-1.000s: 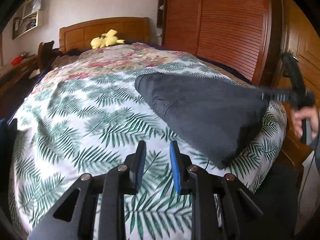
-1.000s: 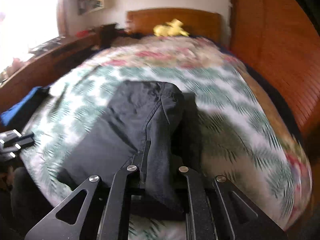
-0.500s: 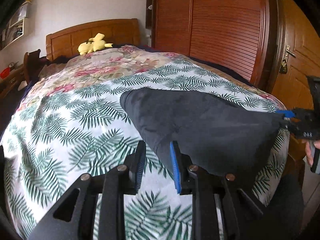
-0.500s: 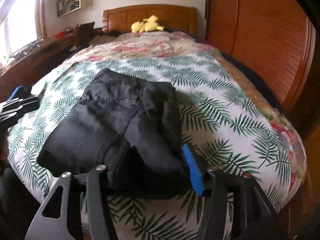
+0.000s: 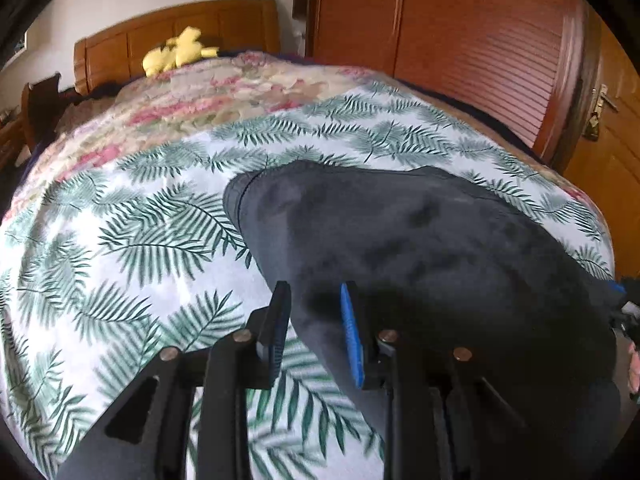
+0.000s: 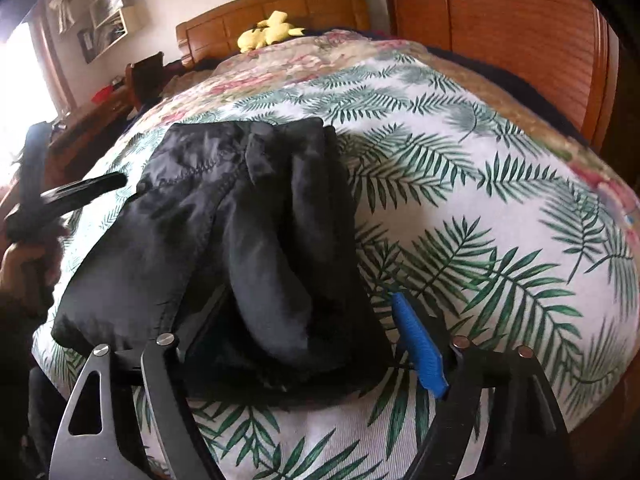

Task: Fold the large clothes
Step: 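Grasp the jacket bundle with the left tool and lift it off the bed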

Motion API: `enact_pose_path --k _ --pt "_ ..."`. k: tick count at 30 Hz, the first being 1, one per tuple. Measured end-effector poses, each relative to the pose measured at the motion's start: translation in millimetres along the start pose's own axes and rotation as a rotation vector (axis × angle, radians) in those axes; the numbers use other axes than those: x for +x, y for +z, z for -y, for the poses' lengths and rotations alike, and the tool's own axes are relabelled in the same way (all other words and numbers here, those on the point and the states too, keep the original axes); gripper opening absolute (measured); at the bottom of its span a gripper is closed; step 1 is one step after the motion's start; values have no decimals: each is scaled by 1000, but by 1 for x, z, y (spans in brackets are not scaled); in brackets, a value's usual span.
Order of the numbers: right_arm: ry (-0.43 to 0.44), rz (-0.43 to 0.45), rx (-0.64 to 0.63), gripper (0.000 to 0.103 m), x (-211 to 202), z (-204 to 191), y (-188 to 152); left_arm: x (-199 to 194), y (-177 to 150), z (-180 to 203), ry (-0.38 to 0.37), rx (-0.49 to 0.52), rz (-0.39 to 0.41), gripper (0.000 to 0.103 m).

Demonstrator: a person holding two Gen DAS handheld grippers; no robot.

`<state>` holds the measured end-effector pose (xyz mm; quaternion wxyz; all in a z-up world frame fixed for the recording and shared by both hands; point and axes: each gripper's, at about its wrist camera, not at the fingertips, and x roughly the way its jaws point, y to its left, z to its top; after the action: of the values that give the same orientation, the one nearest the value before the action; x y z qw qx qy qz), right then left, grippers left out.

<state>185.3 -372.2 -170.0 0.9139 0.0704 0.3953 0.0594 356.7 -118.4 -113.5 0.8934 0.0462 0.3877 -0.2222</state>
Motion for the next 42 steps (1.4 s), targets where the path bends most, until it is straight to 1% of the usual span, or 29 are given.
enact_pose_path --k 3,5,9,11,13,17,21,25,28,29,30,31,32,33,34,35,36,38,39,42 --pt "26 -16 30 83 2 3 -3 24 10 -7 17 -5 -30 25" --pt "38 -22 47 83 0 5 -4 35 14 -10 28 -9 -43 34" --pt "39 -27 38 83 -2 3 -13 51 21 -10 57 6 -52 40" --pt "47 -30 50 83 -1 3 -17 56 24 -11 75 11 -48 50" --pt "53 -25 59 83 0 4 -21 63 27 -15 88 0 -47 57" --pt "79 -33 93 83 5 7 -22 73 31 -22 66 -32 -74 58" --pt "94 -33 104 83 9 5 -21 75 30 -21 73 -31 -70 58" --pt "145 -52 155 84 17 11 -22 76 30 -21 77 -44 -71 58" --pt "157 -56 148 83 17 10 -21 77 30 -21 76 -44 -72 58" --pt "161 -57 147 82 17 9 -20 76 30 -21 74 -42 -72 55" --pt "178 -56 148 76 17 8 -20 76 30 -20 68 -37 -73 52" --pt "204 -59 157 73 18 9 -20 76 30 -20 54 -40 -77 46" --pt "222 -59 165 62 20 10 -20 76 31 -20 37 -48 -80 37" --pt "263 -63 179 52 20 10 -20 76 31 -19 33 -49 -82 34" --pt "290 -65 190 48 21 11 -19 75 32 -16 41 -38 -80 26" --pt "296 -59 185 40 19 11 -18 73 32 -13 52 -26 -76 19" --pt "298 -48 166 33 17 9 -17 70 33 -8 77 -1 -69 16" --pt "290 -21 134 25 10 7 -15 64 35 -1 105 19 -51 8" --pt "301 -7 134 23 7 8 -14 60 37 4 119 28 -41 8" --pt "314 30 129 20 -1 14 -9 49 46 15 143 37 -7 6"
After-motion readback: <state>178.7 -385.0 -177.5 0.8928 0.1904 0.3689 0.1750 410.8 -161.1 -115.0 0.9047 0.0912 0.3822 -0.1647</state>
